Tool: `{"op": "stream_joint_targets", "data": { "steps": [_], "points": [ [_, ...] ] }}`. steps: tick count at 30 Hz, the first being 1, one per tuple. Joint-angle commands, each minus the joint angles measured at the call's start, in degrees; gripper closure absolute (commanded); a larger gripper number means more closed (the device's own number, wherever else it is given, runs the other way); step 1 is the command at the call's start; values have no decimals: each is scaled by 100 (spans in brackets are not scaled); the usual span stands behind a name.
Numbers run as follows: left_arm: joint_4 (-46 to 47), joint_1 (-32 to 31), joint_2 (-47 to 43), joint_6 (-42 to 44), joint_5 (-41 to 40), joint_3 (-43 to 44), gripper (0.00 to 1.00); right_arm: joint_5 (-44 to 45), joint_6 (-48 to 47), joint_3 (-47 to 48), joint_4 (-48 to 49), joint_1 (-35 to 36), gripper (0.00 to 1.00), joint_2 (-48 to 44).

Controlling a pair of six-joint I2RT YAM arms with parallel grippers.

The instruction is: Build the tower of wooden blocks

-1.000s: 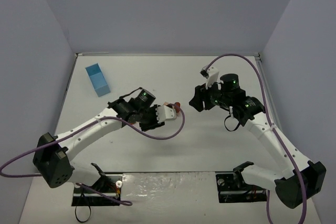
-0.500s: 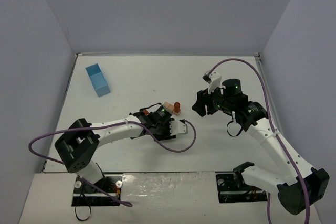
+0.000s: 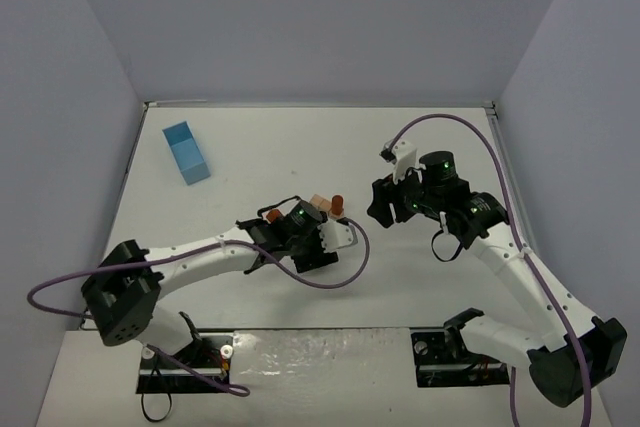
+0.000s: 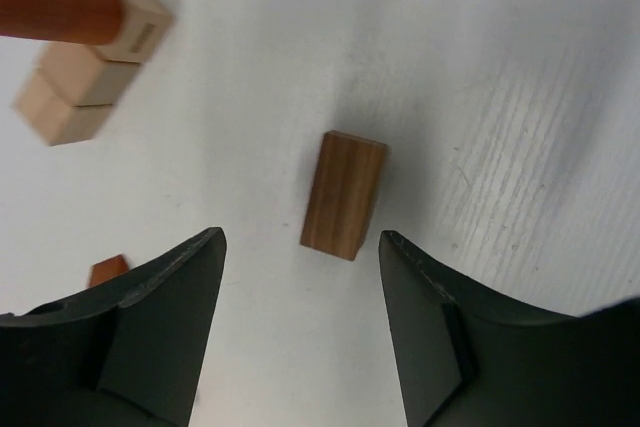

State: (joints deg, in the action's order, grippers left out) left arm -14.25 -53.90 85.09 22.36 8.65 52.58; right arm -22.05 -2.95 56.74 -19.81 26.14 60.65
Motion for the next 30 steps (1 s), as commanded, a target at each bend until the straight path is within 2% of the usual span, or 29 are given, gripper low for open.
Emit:
{"op": "stream_joint_targets", "data": {
  "steps": [1,3,6,10,16,20,25,30],
  "points": [
    [18,279,-1239,-1501,-836,191,36,144,-509,479,9,548,45,308],
    [-210,672,-1619,-2262,-1076,197,30,342,-766,620,-126,842,45,542],
    [-676,1279,-2054,-3248,-1186,266,26,304,-1052,768,-244,1268,45,919],
    [-1273,2178,-2445,-3958,-1609,367,17,289,-1288,972,-287,1860,45,1406],
    [-1510,4097,-2633,-4279,-942,17,11,473,-1647,1256,-462,2457,45,2361],
    [-1453,4975,-2497,-4193,-561,-88,10,671,-1758,1305,-525,2706,45,2837],
    [-1324,5580,-2315,-3857,-368,-132,10,916,-1855,1319,-516,2860,45,3450],
    [-1008,5732,-2277,-3678,-355,-240,10,1152,-1893,1499,-506,2888,45,4029]
  ]
}}
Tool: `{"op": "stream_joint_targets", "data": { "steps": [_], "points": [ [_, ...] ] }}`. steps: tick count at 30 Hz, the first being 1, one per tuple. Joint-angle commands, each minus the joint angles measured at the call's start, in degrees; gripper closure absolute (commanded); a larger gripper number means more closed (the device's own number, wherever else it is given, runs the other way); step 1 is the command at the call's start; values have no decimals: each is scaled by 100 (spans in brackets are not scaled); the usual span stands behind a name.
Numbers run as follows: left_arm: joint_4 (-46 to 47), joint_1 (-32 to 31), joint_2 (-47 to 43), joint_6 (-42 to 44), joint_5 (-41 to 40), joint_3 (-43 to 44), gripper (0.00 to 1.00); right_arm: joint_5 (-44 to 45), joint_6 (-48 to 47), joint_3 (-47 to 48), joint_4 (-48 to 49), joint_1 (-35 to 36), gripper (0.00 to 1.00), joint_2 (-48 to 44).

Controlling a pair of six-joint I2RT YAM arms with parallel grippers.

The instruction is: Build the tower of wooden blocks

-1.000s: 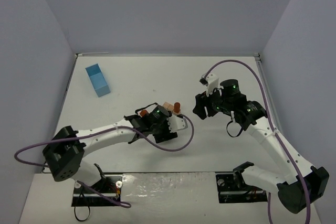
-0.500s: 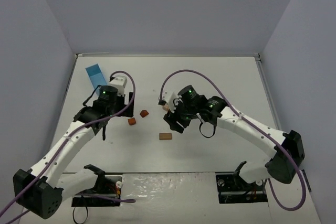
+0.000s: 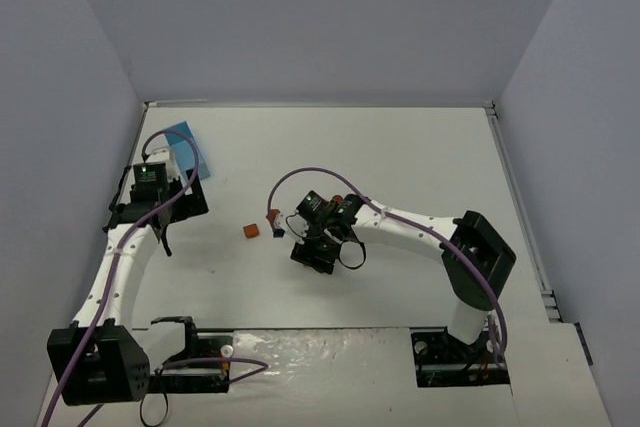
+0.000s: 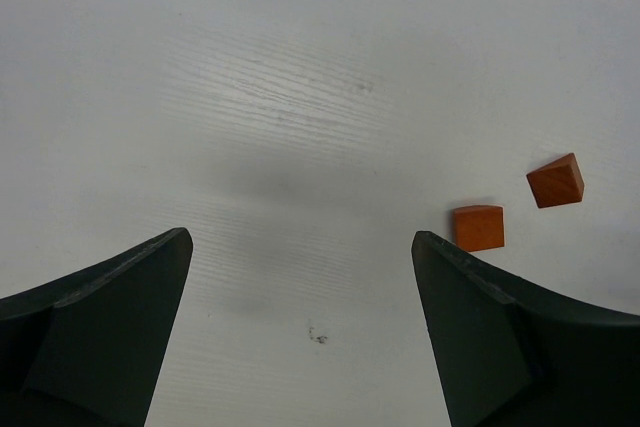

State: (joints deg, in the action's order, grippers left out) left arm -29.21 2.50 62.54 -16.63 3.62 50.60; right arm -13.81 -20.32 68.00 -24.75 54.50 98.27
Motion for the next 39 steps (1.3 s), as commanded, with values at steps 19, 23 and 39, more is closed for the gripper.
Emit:
{"op": "stream_joint_targets", "data": {
  "steps": [19,23,39],
  "points": [
    [713,102,239,354,32,-154,10,748,-152,556,274,188,52,920],
    [711,102,252,360,19,-149,10,771,-186,527,316,207,52,925],
    [677,102,296,421,-92,-153,10,967,-72,299,366,263,86,771]
  ]
}}
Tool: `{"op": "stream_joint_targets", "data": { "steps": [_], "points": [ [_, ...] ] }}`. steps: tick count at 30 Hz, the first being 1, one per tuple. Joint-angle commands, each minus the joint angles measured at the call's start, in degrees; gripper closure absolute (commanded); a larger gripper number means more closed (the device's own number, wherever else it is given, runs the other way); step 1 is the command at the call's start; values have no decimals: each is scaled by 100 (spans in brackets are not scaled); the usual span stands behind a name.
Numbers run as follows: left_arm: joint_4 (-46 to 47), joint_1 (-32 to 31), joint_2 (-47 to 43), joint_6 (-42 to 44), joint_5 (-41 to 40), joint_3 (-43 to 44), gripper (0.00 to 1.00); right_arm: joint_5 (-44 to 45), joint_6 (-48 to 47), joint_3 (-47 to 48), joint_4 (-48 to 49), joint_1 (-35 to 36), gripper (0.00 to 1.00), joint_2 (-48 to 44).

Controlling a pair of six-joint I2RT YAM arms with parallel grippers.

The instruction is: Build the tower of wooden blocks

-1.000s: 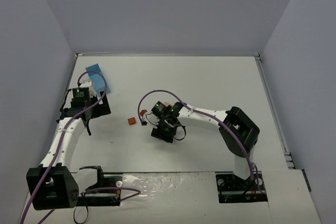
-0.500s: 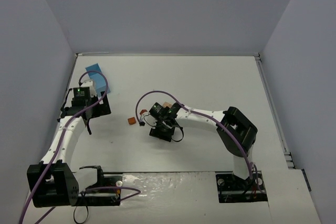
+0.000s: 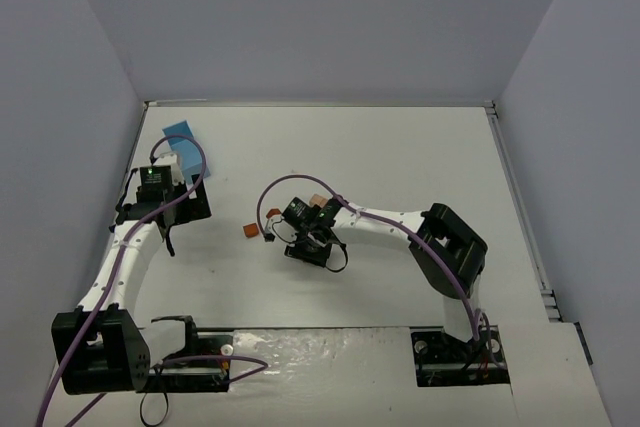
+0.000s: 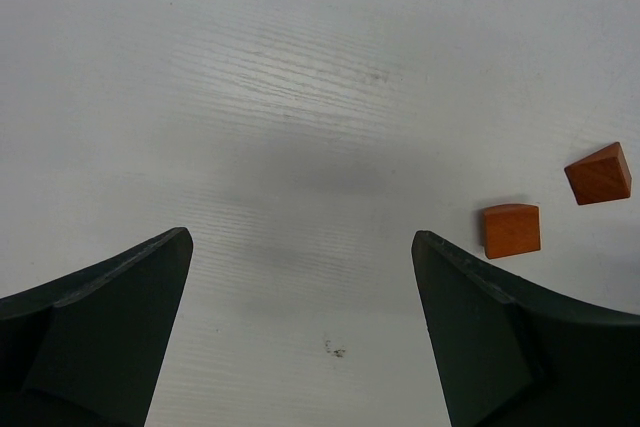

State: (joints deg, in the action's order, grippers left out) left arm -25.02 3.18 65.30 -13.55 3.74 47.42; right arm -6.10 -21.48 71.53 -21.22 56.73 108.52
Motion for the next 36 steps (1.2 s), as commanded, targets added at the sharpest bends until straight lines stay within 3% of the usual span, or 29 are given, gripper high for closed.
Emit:
{"op": "stream_joint_targets", "data": {
  "steps": [1,5,16,24,36],
  "points": [
    [253,34,26,122,-110,170,10,225,83,-74,13,40,90,-304],
    [243,34,18,124,-119,171,10,319,219,-77,-6,13,100,-676],
    [334,34,-24,198,91,168,10,227,841,683,-1039,-689,100,-1620],
    [391,33,65,194,227,130,10,576,1140,1771,-2021,-1282,100,-1082],
    [401,16,-49,119,226,133,10,898,1340,2639,-2035,-1570,100,-304]
  ]
}}
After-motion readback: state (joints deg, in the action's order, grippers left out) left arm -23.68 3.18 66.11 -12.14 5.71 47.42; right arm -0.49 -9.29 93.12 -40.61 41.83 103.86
